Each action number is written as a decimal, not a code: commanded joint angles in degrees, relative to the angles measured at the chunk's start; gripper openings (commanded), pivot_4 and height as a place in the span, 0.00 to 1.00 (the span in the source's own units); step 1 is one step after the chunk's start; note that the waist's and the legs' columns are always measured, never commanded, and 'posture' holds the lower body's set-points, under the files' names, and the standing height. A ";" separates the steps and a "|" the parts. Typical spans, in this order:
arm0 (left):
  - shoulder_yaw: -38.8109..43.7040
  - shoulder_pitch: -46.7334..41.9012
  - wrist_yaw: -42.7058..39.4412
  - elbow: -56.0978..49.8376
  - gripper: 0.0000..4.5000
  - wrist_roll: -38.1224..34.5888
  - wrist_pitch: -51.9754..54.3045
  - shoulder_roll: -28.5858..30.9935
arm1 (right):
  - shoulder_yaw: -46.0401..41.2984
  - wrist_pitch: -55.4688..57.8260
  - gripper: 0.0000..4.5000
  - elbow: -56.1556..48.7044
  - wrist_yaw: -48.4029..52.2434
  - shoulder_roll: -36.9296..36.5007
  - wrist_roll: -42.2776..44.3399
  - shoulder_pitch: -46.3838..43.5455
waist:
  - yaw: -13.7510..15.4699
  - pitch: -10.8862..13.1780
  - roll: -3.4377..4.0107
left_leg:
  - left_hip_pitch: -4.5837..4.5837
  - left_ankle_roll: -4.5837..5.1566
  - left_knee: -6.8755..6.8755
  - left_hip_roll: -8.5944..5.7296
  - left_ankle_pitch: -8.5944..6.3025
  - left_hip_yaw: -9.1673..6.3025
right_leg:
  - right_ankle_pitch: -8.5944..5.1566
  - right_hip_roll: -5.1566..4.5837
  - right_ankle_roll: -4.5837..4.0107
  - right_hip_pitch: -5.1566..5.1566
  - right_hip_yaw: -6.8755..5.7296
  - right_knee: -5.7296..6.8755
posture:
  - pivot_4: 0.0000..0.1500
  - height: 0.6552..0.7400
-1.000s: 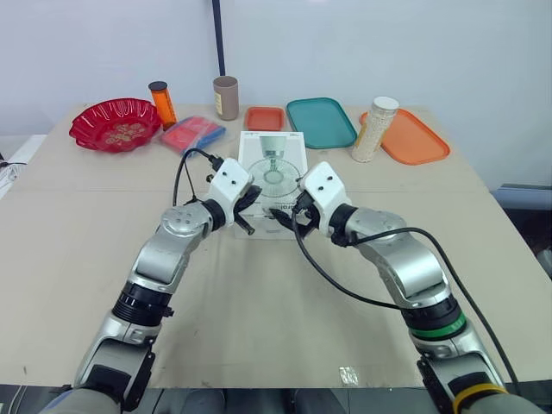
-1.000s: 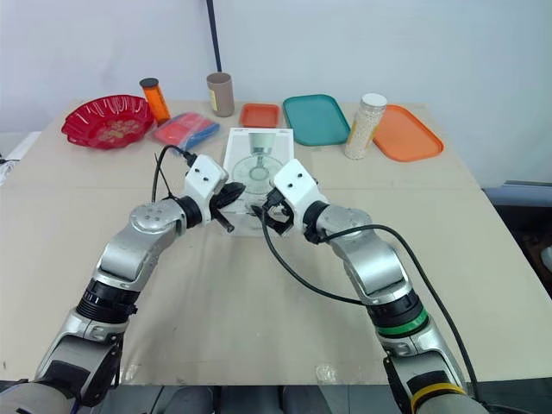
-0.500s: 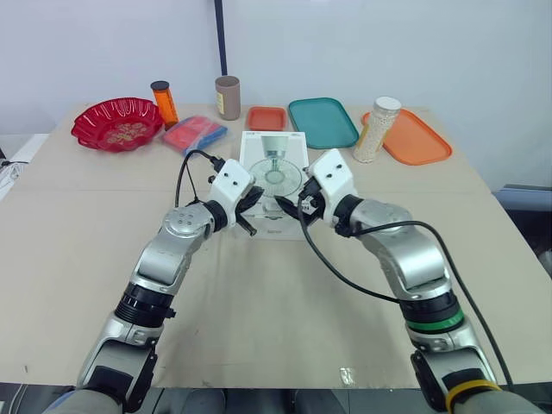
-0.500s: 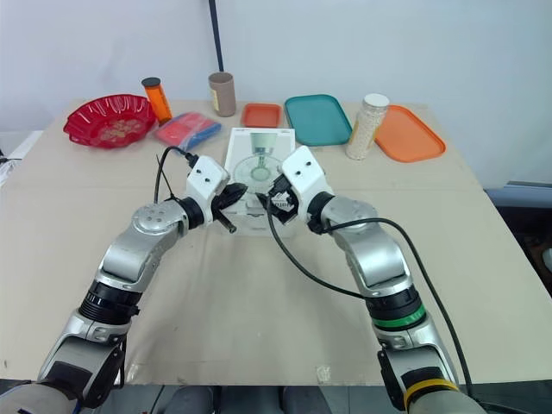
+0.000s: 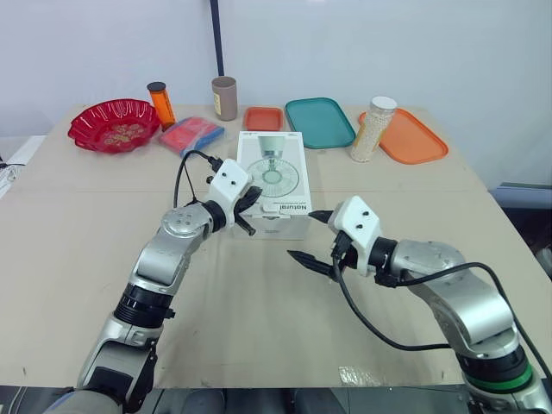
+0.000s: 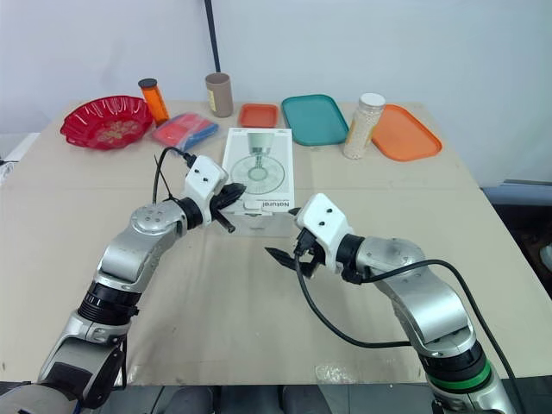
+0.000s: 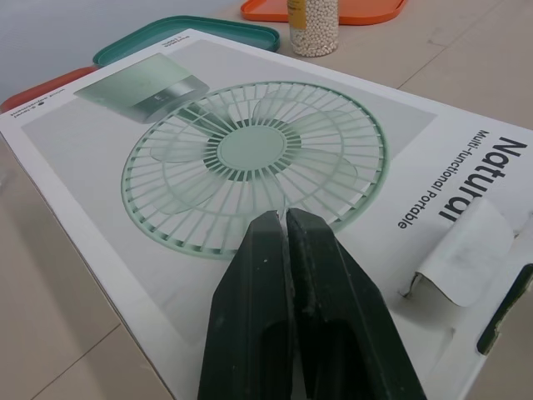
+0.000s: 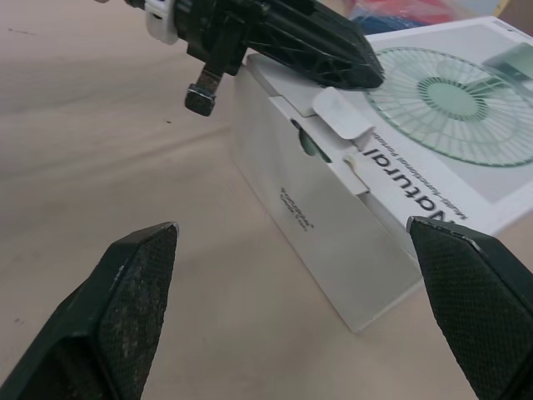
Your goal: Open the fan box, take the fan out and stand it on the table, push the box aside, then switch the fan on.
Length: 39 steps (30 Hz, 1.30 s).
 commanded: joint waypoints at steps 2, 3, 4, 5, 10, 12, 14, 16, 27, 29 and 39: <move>1.06 0.34 0.08 -2.60 0.04 -0.11 0.41 0.29 | 1.64 -3.19 1.00 2.27 -1.11 1.17 -2.24 -2.08 | 0.00 0.00 0.00 | 0.00 0.00 0.00 0.00 0.00 0.00 | 0.00 0.00 0.00 0.00 0.00 -0.01 | 1.00 1.00; 0.97 0.37 0.03 -2.74 0.04 -0.03 0.40 0.36 | 2.22 -3.85 1.00 3.04 -1.04 1.23 -2.74 -2.12 | 0.00 0.00 0.00 | 0.00 0.00 0.00 0.01 0.00 0.00 | 0.00 0.00 0.00 0.00 -0.01 -0.01 | 1.00 1.00; 0.96 0.40 -0.01 -2.94 0.04 -0.02 0.47 0.41 | 2.62 -4.46 1.00 3.68 -0.95 1.32 -3.12 -2.11 | 0.00 0.00 0.00 | 0.00 -0.01 0.00 0.01 0.00 0.00 | 0.00 0.00 0.00 0.00 -0.01 -0.01 | 1.00 1.00; 1.02 0.44 -0.06 -3.15 0.04 -0.08 0.61 0.45 | 2.83 -4.82 1.00 4.12 -0.74 1.36 -3.28 -2.04 | 0.00 0.00 0.00 | 0.00 -0.01 0.00 0.00 0.01 0.00 | 0.00 0.00 0.00 0.00 -0.01 -0.01 | 1.00 1.00; 0.98 1.04 -0.46 -3.70 0.04 0.01 0.74 0.94 | 3.54 -5.00 1.00 5.09 0.49 1.07 -3.20 -1.68 | 0.00 0.00 0.00 | 0.00 -0.01 0.00 0.01 0.01 0.00 | 0.00 0.00 0.00 0.00 -0.01 -0.01 | 1.00 1.00; 1.19 0.97 -0.08 -3.79 0.04 -0.05 1.05 0.71 | 3.62 -3.99 1.00 4.80 1.15 0.80 -2.58 -1.20 | 0.00 0.00 0.00 | 0.00 -0.01 0.00 0.01 0.01 -0.01 | 0.00 0.00 0.00 0.00 -0.01 -0.01 | 1.00 1.00; 1.30 0.82 0.28 -3.99 0.04 -0.04 1.38 0.48 | 3.63 -2.85 1.00 4.15 1.91 0.25 -2.01 -0.33 | 0.00 0.00 0.00 | 0.00 -0.01 0.00 0.01 0.01 0.00 | 0.00 -0.01 0.00 0.00 0.00 0.00 | 1.00 1.00; 1.89 0.70 0.91 -4.80 0.04 -0.41 2.30 0.14 | 3.67 -2.08 1.00 3.12 3.07 -1.00 -1.51 0.79 | 0.02 0.00 0.00 | 0.01 -0.01 0.00 0.01 0.01 0.00 | 0.00 0.00 0.00 0.01 -0.01 -0.01 | 1.00 1.00; 5.60 0.92 1.99 -12.86 0.04 -3.60 11.53 1.83 | 3.74 -1.04 1.00 -0.52 6.14 -5.30 -0.24 5.00 | 0.01 0.00 -0.01 | 0.02 -0.01 0.00 0.01 0.01 -0.01 | 0.00 0.00 0.01 0.03 -0.01 -0.01 | 1.00 1.00; 5.59 0.64 2.15 -13.06 0.04 -3.83 12.06 1.82 | 2.66 -0.69 1.00 0.02 5.30 -4.69 -0.16 4.77 | 0.03 0.00 -0.01 | 0.02 -0.01 0.01 0.00 0.01 -0.02 | 0.00 0.00 0.01 0.03 -0.01 -0.01 | 1.00 1.00; 1.61 -0.48 0.66 -7.97 0.04 -2.68 8.97 1.52 | -4.54 6.65 1.00 2.20 -1.10 -1.34 2.48 4.31 | 0.03 0.00 -0.01 | 0.00 -0.02 0.00 0.00 0.01 -0.01 | -0.01 0.00 0.01 0.02 -0.01 -0.01 | 1.00 1.00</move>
